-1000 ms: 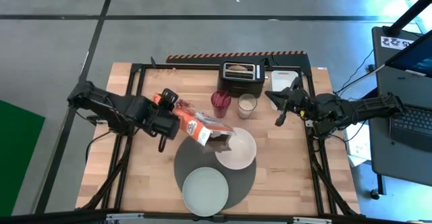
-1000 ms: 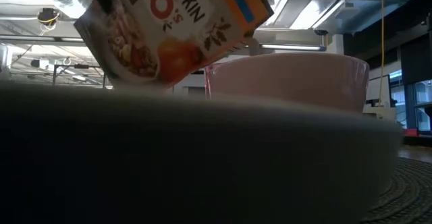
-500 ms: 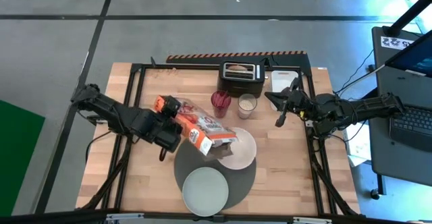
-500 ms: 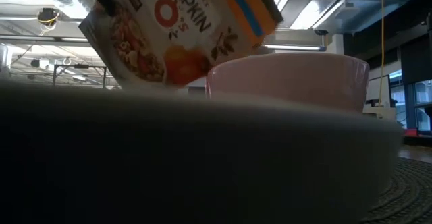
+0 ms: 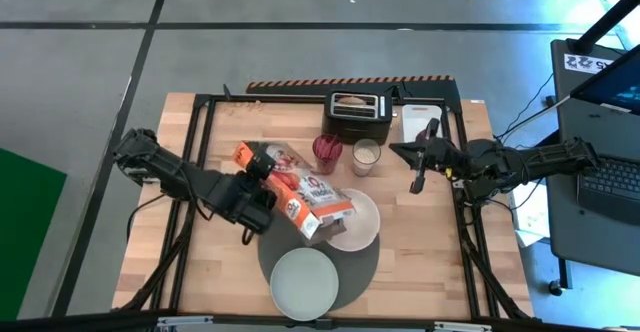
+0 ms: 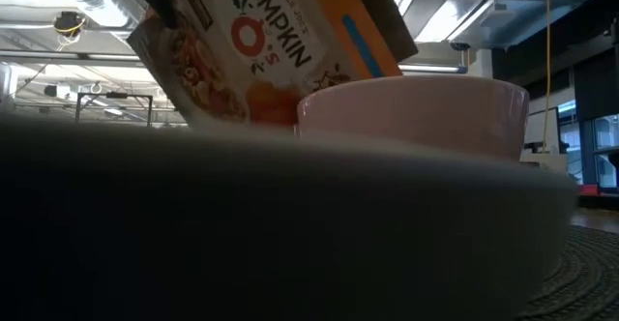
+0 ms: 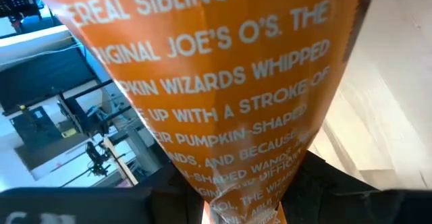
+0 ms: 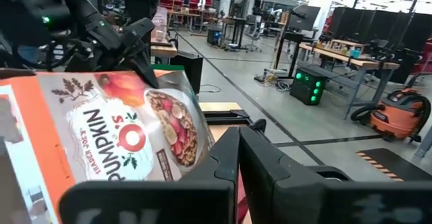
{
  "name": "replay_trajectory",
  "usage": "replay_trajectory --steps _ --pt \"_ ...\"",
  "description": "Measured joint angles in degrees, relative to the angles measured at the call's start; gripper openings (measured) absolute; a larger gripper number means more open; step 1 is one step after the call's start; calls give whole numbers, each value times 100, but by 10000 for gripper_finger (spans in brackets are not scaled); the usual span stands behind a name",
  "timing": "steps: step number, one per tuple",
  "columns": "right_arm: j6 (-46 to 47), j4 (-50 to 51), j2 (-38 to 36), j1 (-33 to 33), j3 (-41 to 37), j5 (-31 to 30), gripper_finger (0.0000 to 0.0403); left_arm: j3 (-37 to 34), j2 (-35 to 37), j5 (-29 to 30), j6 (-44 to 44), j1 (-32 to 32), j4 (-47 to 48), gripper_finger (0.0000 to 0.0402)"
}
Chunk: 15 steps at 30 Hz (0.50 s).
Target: Arrange a breakfast setting
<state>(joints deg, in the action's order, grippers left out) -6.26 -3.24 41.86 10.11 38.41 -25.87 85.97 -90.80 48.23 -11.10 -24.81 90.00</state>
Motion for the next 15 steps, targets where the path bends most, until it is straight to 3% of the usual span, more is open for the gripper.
replay_trajectory --steps 15 --pt "2 37 0 0 0 5 14 0 0 1041 -507 -154 4 129"
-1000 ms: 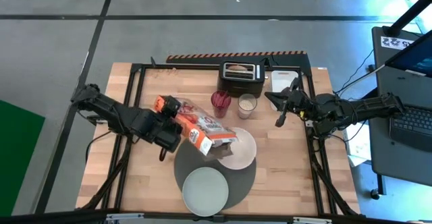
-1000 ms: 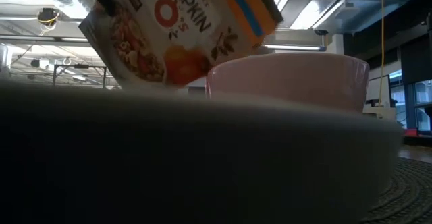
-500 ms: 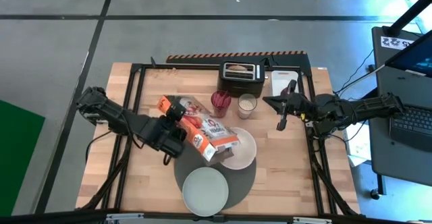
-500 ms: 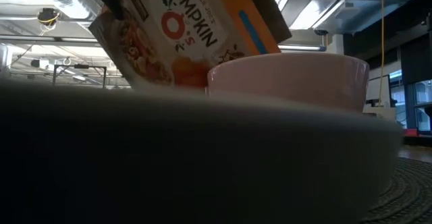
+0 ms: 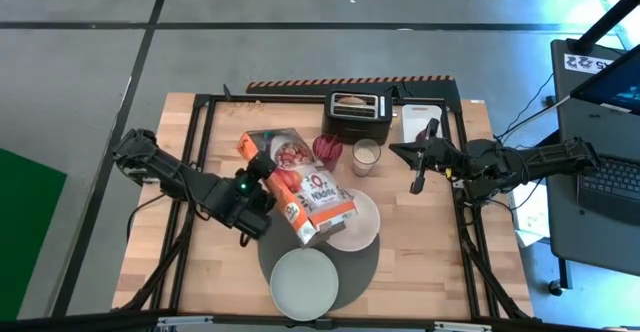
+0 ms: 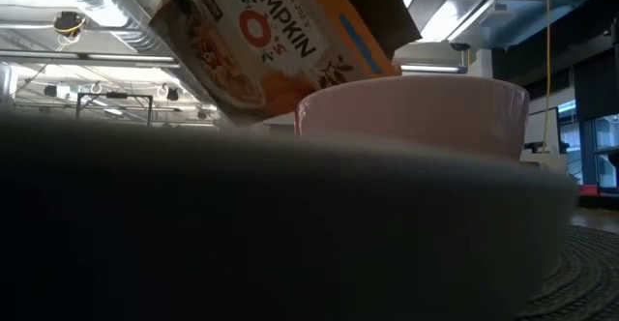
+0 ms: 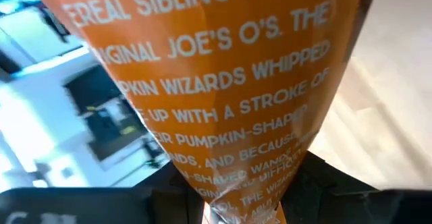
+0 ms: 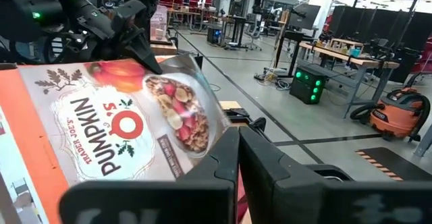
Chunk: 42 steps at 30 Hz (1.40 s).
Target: Arrange a breakfast setting
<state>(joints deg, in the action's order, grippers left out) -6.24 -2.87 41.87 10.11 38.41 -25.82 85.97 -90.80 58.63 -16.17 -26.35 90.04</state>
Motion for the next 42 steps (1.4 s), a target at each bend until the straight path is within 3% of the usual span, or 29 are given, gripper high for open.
replay_trajectory --steps 9,28,42 --pt "146 9 0 0 0 401 14 0 -36 363 -404 2 -6 129" --pt "146 199 0 0 0 448 14 0 -83 696 -1605 10 -525 128" --pt "183 308 0 0 0 450 14 0 -83 848 -1562 13 -531 128"
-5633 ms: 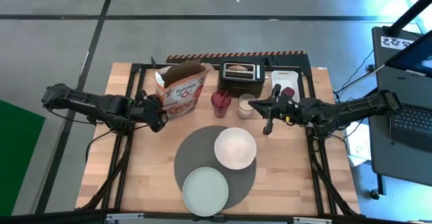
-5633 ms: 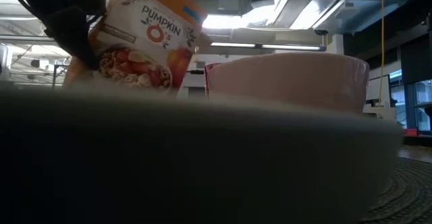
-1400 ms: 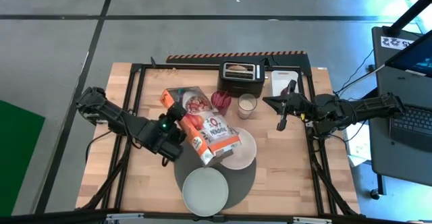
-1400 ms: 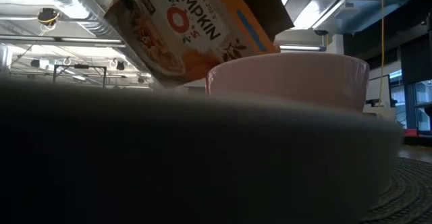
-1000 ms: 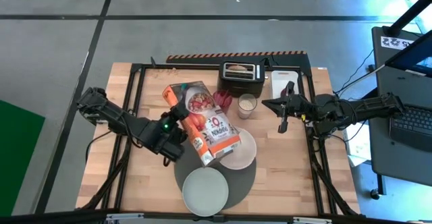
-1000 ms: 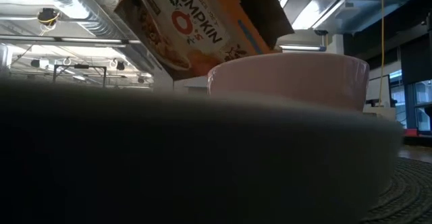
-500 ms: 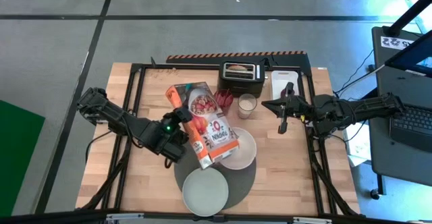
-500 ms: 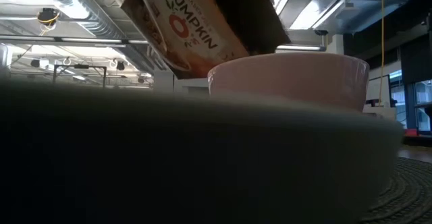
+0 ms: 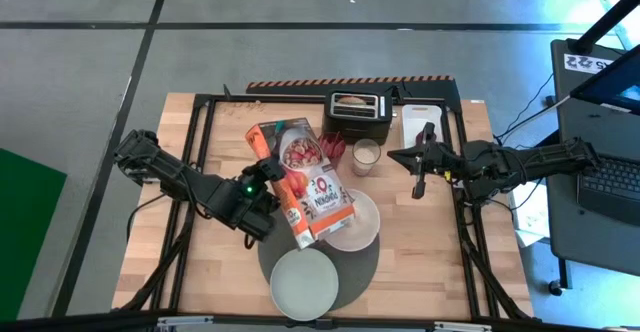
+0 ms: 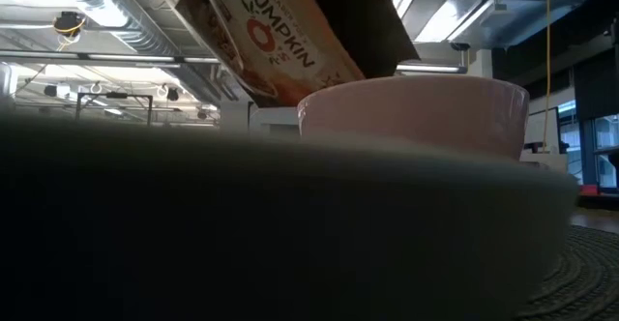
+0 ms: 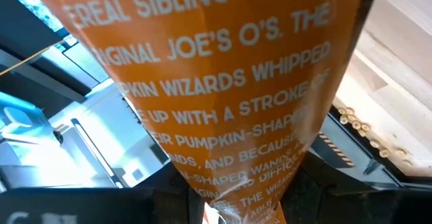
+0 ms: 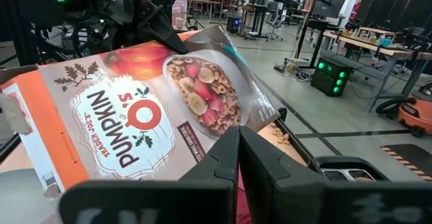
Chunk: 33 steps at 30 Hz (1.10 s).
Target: Arrange a breakfast setting
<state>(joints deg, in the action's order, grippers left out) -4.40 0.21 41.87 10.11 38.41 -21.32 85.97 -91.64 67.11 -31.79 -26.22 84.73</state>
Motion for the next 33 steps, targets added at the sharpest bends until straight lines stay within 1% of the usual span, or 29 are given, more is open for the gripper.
replay_trajectory --steps 9,14,23,29,33 --pt "7 0 0 0 0 0 14 0 0 168 -182 -4 3 128" --pt "9 -2 0 0 0 101 14 0 0 483 -240 -9 24 127" --pt "33 -4 0 0 0 105 14 0 0 542 -486 -9 28 127" --pt "33 -4 0 0 0 109 14 0 0 375 -528 -17 26 126" --pt "33 -4 1 0 0 149 14 0 0 391 -634 -22 15 126"
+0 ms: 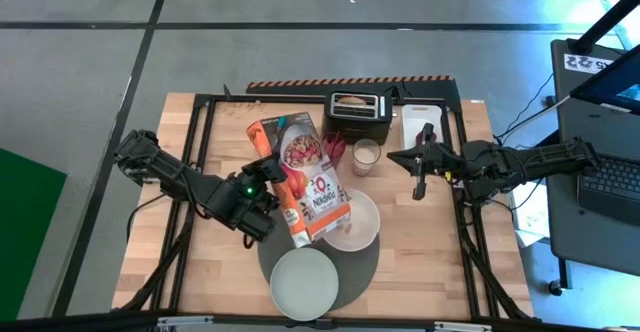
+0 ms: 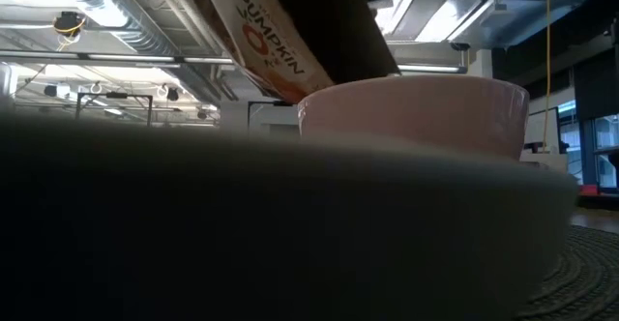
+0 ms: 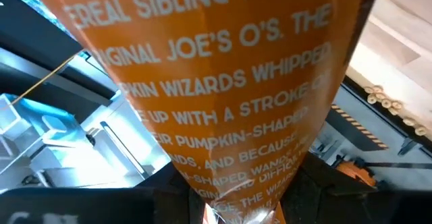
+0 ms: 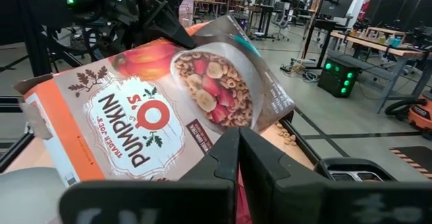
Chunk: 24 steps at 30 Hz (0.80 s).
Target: Arrange a breakfast setting
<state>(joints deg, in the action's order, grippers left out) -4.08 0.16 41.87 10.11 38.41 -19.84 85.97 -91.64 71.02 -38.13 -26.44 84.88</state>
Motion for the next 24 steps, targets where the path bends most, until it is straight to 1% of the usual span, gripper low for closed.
replay_trajectory --steps 4,6,7,12,17,24 --pt "0 0 -1 0 0 0 14 1 -18 24 -131 -23 -71 126" --pt "0 -4 -1 0 0 0 14 3 -78 245 -516 -35 -49 126" --pt "4 -4 0 0 0 0 14 0 -87 310 -573 -37 -87 126" --pt "81 -4 -1 0 0 0 14 4 -69 239 -615 -33 -189 126" --pt "81 -4 2 0 0 0 14 2 -74 326 -620 -33 -190 126" --pt "81 -4 -1 -1 0 38 14 2 -74 344 -900 -20 -273 126"
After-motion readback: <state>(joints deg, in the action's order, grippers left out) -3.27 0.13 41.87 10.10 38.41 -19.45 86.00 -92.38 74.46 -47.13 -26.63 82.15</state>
